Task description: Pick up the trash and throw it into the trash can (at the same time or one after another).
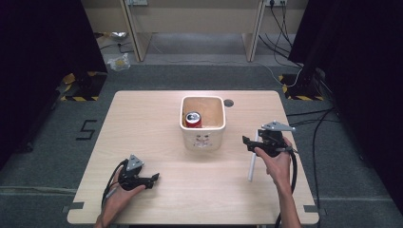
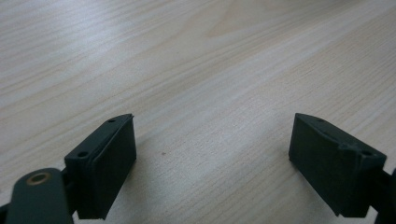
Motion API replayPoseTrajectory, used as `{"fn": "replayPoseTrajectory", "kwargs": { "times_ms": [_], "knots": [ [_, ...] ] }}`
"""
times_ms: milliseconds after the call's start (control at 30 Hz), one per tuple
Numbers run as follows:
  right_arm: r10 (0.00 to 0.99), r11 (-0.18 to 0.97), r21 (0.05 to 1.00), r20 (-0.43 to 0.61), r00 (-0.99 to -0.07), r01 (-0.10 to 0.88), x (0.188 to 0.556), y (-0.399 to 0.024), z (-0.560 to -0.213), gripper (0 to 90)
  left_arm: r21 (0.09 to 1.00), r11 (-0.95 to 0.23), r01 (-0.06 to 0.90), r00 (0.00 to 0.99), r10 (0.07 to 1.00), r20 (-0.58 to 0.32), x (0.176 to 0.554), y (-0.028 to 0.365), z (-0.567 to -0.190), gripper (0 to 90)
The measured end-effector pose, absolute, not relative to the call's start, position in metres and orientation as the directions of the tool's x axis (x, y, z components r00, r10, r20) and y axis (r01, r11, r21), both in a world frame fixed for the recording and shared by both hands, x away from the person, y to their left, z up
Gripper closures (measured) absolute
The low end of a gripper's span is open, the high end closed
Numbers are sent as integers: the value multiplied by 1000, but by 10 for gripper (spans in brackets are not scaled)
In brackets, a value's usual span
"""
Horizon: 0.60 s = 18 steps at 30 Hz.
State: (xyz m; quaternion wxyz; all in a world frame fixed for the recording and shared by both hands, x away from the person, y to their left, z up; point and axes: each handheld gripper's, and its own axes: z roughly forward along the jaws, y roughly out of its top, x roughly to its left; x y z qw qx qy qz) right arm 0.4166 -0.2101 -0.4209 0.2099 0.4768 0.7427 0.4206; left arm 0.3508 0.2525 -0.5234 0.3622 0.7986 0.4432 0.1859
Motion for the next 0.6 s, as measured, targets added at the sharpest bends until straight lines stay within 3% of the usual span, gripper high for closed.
{"fn": "replayPoseTrajectory", "kwargs": {
  "times_ms": [600],
  "knots": [
    [916,197,769,77,-394,608,414,-225,-460,352,744,-344,572,538,843,-24,351,252,-524,141]
  ]
}}
